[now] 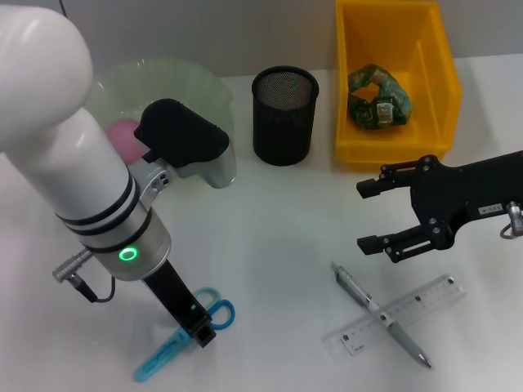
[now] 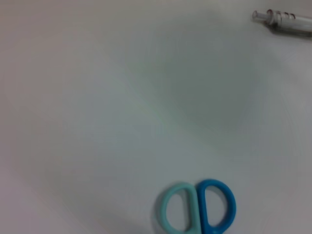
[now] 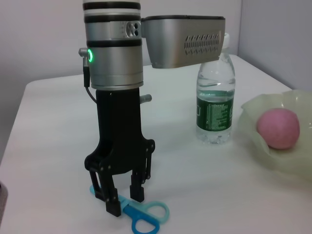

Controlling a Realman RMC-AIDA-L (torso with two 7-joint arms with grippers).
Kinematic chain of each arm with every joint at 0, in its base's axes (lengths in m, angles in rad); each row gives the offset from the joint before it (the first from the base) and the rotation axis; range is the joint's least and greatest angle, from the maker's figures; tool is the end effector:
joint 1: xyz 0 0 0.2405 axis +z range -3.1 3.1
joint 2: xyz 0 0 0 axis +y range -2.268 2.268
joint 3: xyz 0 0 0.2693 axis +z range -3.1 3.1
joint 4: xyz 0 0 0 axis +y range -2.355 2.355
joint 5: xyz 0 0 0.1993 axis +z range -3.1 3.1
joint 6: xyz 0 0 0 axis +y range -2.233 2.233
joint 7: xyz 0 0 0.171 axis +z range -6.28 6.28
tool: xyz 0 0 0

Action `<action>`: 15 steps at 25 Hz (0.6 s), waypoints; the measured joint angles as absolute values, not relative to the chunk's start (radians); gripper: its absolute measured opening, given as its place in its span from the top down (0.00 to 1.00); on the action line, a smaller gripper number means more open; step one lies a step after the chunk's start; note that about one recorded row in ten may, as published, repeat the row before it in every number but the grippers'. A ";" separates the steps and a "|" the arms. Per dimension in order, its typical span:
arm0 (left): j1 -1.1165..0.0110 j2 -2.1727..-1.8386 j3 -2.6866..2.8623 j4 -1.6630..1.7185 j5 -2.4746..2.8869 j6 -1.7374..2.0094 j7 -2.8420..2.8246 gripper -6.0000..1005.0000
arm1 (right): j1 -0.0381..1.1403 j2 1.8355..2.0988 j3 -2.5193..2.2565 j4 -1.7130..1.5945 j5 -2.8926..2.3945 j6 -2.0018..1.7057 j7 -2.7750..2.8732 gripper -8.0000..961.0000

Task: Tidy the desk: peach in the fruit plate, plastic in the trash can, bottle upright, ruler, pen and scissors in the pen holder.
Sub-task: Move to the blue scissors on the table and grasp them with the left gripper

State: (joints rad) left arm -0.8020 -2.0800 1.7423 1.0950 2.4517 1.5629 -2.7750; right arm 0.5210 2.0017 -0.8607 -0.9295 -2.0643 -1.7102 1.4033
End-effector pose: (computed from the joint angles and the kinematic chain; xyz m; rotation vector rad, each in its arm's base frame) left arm -0.1771 0.3235 -0.1039 -2.7461 -0.9510 0.8644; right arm 0.2432 0.3327 0.0094 -2.9485 0.2296 0.3774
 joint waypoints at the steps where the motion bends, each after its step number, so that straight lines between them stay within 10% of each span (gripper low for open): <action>1: -0.801 -2.080 1.751 1.096 2.454 1.555 -2.775 0.55 | 0.519 2.002 -0.861 -0.930 -2.065 -1.710 1.403 0.14; 15: -0.796 -2.080 1.770 1.092 2.470 1.545 -2.776 0.55 | 0.518 2.003 -0.859 -0.930 -2.063 -1.710 1.405 0.14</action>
State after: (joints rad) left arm -0.7962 -2.0800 1.7699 1.0918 2.4699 1.5447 -2.7756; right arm 0.5184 2.0030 -0.8589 -0.9295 -2.0634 -1.7104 1.4055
